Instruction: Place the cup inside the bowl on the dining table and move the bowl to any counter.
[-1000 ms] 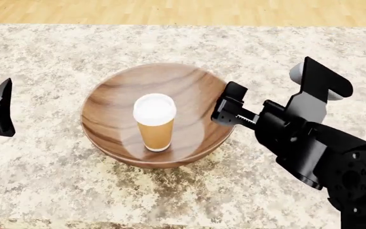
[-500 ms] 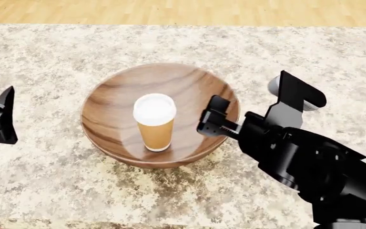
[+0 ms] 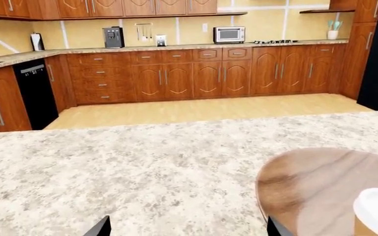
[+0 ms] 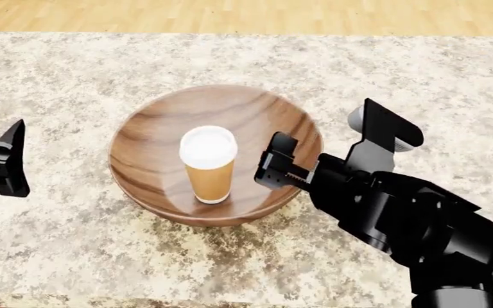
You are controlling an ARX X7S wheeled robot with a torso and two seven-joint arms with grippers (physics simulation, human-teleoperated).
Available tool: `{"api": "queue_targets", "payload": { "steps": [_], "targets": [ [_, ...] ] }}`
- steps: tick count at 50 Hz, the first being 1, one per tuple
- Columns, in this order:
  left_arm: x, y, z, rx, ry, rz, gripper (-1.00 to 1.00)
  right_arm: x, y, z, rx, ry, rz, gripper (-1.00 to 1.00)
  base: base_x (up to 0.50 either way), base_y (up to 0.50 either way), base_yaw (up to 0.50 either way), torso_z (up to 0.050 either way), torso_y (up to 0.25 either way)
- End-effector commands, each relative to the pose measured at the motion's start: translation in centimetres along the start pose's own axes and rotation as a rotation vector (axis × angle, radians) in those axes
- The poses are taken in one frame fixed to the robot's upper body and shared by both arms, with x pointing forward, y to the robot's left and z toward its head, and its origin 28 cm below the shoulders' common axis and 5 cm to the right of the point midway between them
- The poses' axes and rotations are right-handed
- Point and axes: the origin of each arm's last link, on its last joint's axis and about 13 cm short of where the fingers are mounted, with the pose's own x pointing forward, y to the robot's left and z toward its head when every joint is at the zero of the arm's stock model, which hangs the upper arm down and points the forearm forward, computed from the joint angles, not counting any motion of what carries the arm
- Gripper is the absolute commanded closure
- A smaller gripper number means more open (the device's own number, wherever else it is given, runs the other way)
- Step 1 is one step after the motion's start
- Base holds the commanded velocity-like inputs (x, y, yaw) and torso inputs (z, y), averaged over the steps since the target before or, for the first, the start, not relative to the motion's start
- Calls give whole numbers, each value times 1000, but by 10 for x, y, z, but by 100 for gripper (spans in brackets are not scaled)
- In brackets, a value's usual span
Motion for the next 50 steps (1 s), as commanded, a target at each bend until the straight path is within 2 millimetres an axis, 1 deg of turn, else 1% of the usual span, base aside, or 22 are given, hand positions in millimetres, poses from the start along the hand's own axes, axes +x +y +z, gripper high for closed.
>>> {"api": "queue_targets", "payload": {
  "steps": [1, 2, 3, 7, 10, 15, 19, 20, 21, 22, 25, 26, 28, 30, 35, 39, 45, 46, 49, 50],
  "targets": [
    [0, 5, 1, -6, 0, 0, -100, 2, 1, 0, 30, -4, 27, -100, 0, 0, 0, 0, 0],
    [0, 5, 0, -5, 1, 0, -100, 2, 1, 0, 28, -7, 27, -100, 0, 0, 0, 0, 0],
    [0, 6, 0, -5, 1, -1, -100, 2, 1, 0, 38, -12, 30, 100, 0, 0, 0, 0, 0],
    [1, 8, 1, -4, 1, -2, -100, 2, 2, 1, 43, -23, 30, 100, 0, 0, 0, 0, 0],
    [1, 4, -1, -7, 4, -4, -100, 2, 1, 1, 56, -35, 26, 100, 0, 0, 0, 0, 0],
    [-1, 3, -2, -8, 7, -5, -100, 1, 2, 3, 99, -54, 35, 100, 0, 0, 0, 0, 0],
    [0, -3, -3, -11, 10, -8, -100, -1, 3, 8, 167, -86, 56, 100, 0, 0, 0, 0, 0],
    [0, -2, -3, -12, 10, -9, -100, -1, 4, 9, 203, -107, 67, 100, 0, 0, 0, 0, 0],
    [0, -2, -3, -12, 10, -9, -100, -2, 4, 9, 193, -104, 66, 100, 0, 0, 0, 0, 0],
    [-1, -1, -4, -13, 11, -11, -100, -2, 3, 10, 232, -126, 77, 100, 0, 0, 0, 0, 0],
    [0, 2, -3, -15, 13, -10, -100, -3, 4, 10, 272, -136, 100, 100, 0, 0, 0, 0, 0],
    [0, 4, -2, -16, 11, -10, -100, -4, 6, 11, 314, -155, 115, 100, 0, 0, 0, 0, 0],
    [0, 5, -2, -18, 11, -9, -100, -6, 6, 12, 320, -167, 118, 100, 0, 0, 0, 0, 5],
    [0, 5, -2, -20, 11, -9, -100, -10, 7, 13, 367, -202, 134, 100, 0, 0, 0, 0, 0],
    [0, 5, -3, -22, 14, -11, -100, -19, 9, 12, 390, -236, 153, 100, 0, 0, 0, 0, 0],
    [0, 6, -3, -26, 18, -9, -100, -27, 7, 13, 400, -271, 133, 100, 0, 0, 0, 0, 0],
    [1, 6, -4, -34, 24, -7, -100, -50, 5, 12, 358, -273, 88, 100, 0, 0, 0, 0, 0],
    [1, -1, -4, -34, 24, -10, -100, -53, 4, 12, 357, -275, 85, 100, 0, 0, 0, 0, 0],
    [1, -8, -4, -34, 29, -16, -100, -61, 1, 10, 351, -284, 67, 100, 0, 0, 0, 0, 0],
    [2, -7, -3, -35, 28, -15, -100, -63, 1, 9, 354, -283, 65, 100, 0, 0, 0, 0, 0]
  ]
}}
